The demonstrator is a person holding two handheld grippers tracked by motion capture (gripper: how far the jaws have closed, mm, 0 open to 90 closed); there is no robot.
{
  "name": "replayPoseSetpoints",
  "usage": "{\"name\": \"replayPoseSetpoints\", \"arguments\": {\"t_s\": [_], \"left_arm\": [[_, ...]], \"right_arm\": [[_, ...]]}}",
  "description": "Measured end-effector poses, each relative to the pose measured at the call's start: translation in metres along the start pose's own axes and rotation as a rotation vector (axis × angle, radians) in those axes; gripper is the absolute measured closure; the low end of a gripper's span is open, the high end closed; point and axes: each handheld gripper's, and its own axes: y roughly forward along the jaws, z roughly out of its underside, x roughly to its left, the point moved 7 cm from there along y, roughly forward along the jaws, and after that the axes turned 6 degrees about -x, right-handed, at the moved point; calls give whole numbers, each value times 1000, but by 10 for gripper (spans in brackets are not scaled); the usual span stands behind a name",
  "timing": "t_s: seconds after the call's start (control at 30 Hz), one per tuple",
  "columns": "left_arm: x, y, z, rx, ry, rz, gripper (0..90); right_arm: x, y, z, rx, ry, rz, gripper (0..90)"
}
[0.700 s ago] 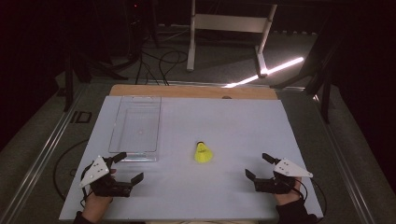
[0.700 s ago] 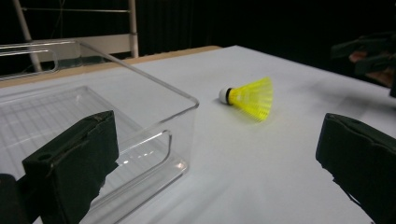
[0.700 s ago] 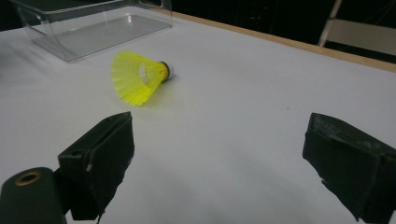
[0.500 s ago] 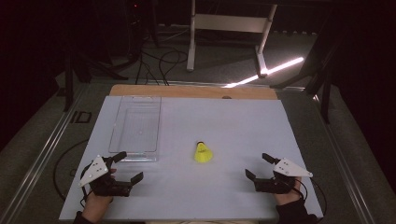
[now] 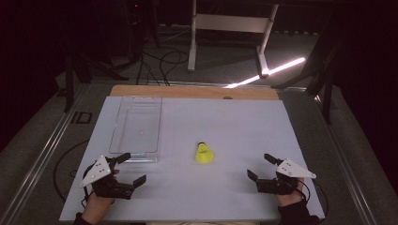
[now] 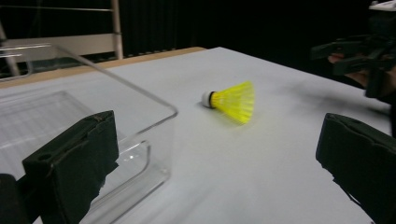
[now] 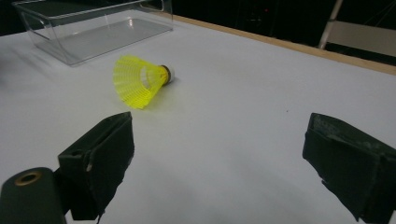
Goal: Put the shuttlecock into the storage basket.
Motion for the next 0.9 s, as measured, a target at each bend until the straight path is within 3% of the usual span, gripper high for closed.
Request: {"name": "replayPoseSetpoints", "arguments": {"t_s": [0.1, 0.17, 0.27, 0.63, 0.67, 0.9], "left_arm": [[-3, 0, -4, 15, 12, 26, 0], [-4, 2, -6, 37, 33, 21, 0], [-5, 4, -9, 67, 10, 48, 0], [-13, 13, -27, 204, 45, 102, 0], [-14, 16, -30, 239, 47, 107, 0], [-19, 26, -41, 299, 57, 137, 0]], "right_arm": [[0, 0, -1, -2, -1, 1, 91], [1, 0, -1, 2, -5, 0, 91], [2, 1, -1, 3, -8, -7, 91], [3, -2, -6, -20, -5, -15, 91], [3, -2, -6, -19, -5, -14, 91], [2, -2, -5, -13, 7, -18, 91]]}}
